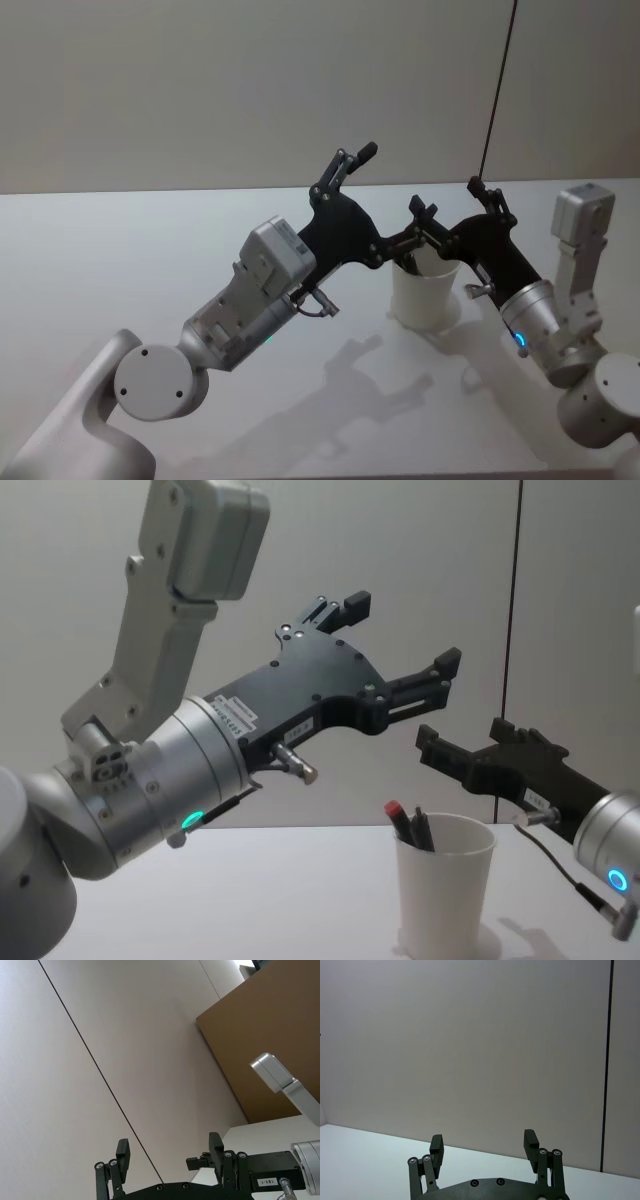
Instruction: Place the pen into the pen holder.
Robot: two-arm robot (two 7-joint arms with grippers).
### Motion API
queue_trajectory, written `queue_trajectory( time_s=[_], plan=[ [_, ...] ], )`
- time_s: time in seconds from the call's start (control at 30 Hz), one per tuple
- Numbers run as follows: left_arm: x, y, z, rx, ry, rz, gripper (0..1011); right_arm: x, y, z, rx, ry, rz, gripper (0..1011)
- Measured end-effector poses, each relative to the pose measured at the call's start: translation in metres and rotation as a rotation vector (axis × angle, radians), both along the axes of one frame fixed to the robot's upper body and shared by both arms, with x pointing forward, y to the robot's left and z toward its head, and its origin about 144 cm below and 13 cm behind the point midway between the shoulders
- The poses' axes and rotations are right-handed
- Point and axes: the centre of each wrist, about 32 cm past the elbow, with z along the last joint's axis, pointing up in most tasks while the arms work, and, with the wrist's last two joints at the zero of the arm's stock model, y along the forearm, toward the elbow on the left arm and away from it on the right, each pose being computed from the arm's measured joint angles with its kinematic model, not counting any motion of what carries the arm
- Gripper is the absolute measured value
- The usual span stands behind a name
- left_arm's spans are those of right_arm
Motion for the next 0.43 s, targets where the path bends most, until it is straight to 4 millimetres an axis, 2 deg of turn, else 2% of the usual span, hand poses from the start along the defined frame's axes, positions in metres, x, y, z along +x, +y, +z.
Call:
queue_trajectory(
  time_s=[0.43],
  plan=[
    [0.0, 0.0, 0.0, 0.0, 0.0, 0.0, 1004, 0.0014, 0.0015, -0.0011, -0.003, 0.003, 0.0, 1002]
  ],
)
